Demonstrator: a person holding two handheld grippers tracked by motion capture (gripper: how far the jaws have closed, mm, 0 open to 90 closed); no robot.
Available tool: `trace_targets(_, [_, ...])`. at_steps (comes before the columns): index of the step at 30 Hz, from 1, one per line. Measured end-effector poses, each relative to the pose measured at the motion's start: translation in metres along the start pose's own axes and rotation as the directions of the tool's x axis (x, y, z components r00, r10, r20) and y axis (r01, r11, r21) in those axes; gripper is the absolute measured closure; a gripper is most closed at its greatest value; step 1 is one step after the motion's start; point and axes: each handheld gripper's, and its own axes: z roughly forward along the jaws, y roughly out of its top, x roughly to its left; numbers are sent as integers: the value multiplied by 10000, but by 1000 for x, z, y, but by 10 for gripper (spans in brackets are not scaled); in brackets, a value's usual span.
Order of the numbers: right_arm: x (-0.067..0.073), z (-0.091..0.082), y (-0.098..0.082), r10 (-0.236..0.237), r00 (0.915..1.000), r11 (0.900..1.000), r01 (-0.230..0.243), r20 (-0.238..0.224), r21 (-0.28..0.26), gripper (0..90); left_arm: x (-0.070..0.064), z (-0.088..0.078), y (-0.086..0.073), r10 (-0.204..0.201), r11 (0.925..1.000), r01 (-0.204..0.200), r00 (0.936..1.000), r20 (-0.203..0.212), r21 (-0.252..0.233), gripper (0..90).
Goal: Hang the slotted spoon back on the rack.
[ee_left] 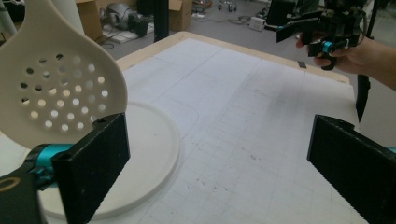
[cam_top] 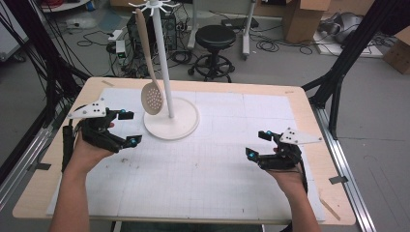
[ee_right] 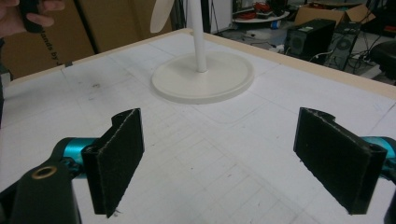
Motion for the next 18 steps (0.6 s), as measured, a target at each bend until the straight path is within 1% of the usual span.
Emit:
trace_targets(1, [-1, 0, -1, -31, 10000, 10000, 31, 32, -7, 155, 1, 1, -3, -34, 10000, 34, 10000, 27, -78, 55])
trace_targets(2, [-1, 0, -1, 4, 10000, 10000, -4, 17, 1, 155, 2, 2, -4, -47, 10000, 48, 10000, 38, -14, 55])
trace_targets(3, [-1, 1, -2, -16, 10000, 10000, 16, 32, 30, 155, 2, 3, -5, -27, 9999, 28, 10000, -26, 152, 55])
trace_targets(4, [-2, 1, -3, 19, 10000, 10000, -19, 31, 66, 155, 2, 3, -5, -16, 9998, 19, 9998, -175, 210, 45])
trace_targets(5, [-2, 0, -4, 64, 10000, 9999, -65, 43, 117, 155, 2, 3, -6, -5, 9998, 9, 9998, -204, 176, 16])
trace_targets(6, [-3, 0, -4, 45, 10000, 9999, -45, 54, 107, 155, 1, 4, -8, -56, 9999, 57, 9999, -118, 96, 16])
trace_targets(7, [-4, 0, -5, 95, 9999, 9999, -96, 86, 118, 155, 1, 5, -9, -8, 9999, 9, 9999, -117, 143, 16])
trace_targets(8, [-5, -1, -5, 73, 9999, 9999, -74, 94, 78, 155, 1, 6, -11, -19, 9998, 21, 9999, -106, 196, 16])
trace_targets(9, [-5, -2, -5, 151, 9998, 9999, -152, 90, 73, 155, 1, 7, -13, -79, 9997, 80, 9999, -71, 226, 16])
trace_targets(11, [-5, -2, -5, 76, 9999, 10000, -76, 87, 24, 155, 0, 9, -15, -73, 9994, 78, 9998, -158, 341, 16])
trace_targets(13, [-5, -1, -5, 59, 9999, 10000, -60, 81, 70, 155, 0, 10, -17, -74, 9994, 77, 9999, -85, 329, 16])
trace_targets(18, [-4, 1, -4, 23, 10000, 9999, -23, 65, 104, 155, 0, 13, -20, -26, 9995, 30, 9999, -105, 322, 16])
